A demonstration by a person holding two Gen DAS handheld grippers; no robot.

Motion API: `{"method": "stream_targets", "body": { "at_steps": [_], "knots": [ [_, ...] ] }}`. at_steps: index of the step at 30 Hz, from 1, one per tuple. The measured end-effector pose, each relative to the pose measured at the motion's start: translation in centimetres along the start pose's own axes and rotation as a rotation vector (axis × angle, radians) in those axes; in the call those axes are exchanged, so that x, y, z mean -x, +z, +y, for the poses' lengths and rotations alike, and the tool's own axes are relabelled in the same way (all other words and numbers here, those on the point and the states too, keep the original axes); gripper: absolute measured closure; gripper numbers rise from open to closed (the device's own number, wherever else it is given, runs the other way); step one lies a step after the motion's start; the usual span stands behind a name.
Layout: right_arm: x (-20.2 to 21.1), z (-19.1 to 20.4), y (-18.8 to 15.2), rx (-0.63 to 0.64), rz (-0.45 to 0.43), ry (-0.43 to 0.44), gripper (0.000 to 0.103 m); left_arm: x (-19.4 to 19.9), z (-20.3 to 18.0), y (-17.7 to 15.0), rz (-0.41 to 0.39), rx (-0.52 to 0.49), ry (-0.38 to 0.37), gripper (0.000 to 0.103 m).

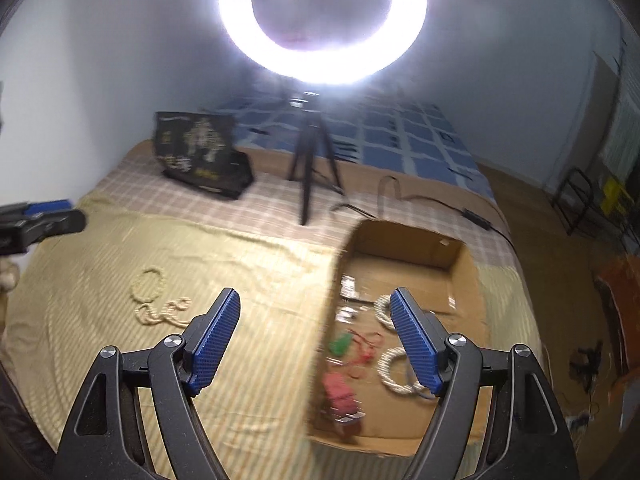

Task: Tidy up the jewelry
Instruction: 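Move both tools back over the cream bead bracelet and pearl necklace, then grasp the cream bead bracelet with the left tool while the right tool grasps the pearl necklace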

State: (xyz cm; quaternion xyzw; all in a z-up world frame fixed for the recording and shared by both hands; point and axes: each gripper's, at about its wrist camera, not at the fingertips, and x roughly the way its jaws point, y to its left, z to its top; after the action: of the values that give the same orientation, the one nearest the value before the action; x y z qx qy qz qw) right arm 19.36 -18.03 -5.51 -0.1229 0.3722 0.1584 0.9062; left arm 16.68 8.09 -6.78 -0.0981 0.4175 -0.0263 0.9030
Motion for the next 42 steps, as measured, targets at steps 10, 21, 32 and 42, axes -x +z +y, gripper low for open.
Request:
{"method": "stream_targets", "body": {
  "at_steps": [10, 21, 32, 42],
  "knots": [
    [-2.5, 6.0, -1.3, 0.130, 0.036, 0.188, 0.026, -2.5, 2.9, -0.8, 0.084, 0.030, 0.019, 0.048],
    [-7.8, 10.2, -3.8, 0.327, 0.189, 0.293, 0.044, -7.8, 4.9, -2.0, 0.239, 0.100, 0.001, 0.077],
    [-11.0, 12.4, -4.9, 0.407, 0.260, 0.363, 0.069, -11.7, 5.2, -2.6, 0.324, 0.101, 0.034, 0.079],
    [-13.7, 12.0, -4.9, 0.380, 0.282, 0.391, 0.075, -14.0, 5.8, -3.3, 0.369, 0.112, 0.038, 0.086]
  ]
}}
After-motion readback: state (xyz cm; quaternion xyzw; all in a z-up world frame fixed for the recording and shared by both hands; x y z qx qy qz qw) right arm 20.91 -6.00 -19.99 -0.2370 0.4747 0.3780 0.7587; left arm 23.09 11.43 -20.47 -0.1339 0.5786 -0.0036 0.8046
